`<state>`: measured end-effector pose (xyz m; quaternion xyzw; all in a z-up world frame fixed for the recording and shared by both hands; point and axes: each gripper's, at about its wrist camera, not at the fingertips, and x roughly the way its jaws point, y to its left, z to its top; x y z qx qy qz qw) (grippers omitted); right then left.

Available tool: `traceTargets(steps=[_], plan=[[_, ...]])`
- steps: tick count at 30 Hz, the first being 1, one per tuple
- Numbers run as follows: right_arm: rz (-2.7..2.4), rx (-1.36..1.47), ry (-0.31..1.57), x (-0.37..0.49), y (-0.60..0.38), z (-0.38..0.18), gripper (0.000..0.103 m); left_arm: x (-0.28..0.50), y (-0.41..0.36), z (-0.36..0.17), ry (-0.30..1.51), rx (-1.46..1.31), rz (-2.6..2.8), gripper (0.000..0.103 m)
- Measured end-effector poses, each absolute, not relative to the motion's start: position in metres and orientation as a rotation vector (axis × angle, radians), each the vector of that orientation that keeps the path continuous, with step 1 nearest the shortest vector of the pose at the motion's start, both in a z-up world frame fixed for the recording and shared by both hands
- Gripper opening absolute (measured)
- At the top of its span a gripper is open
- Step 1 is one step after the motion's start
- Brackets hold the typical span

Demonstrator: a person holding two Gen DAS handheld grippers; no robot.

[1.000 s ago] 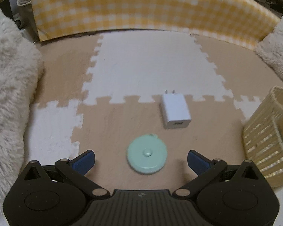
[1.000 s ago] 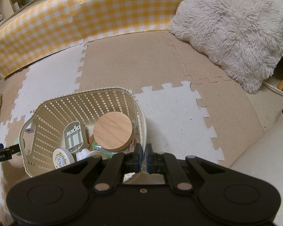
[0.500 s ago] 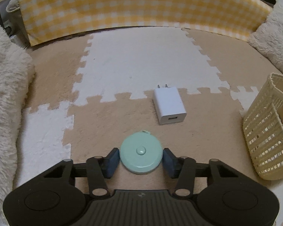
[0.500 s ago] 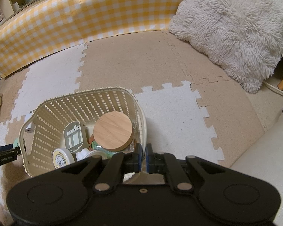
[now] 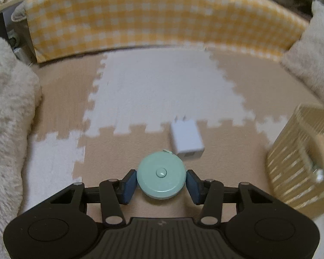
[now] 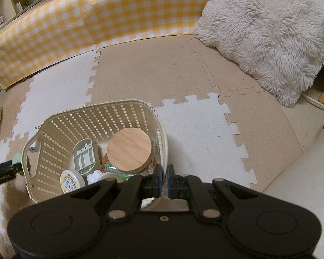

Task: Organize rigid objects
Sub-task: 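Close the left tool on the mint-green tape measure and lift it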

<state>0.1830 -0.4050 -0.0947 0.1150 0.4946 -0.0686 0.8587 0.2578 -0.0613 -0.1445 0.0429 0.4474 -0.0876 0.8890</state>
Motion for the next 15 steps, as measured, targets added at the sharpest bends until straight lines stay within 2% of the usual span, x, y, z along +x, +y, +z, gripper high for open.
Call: traceTargets(steps=[15], plan=[[-0.144, 0.244, 1.039, 0.183, -0.405, -0.095, 0.005, 0.222, -0.126, -0.065, 0.730, 0.013, -0.466, 0.050]])
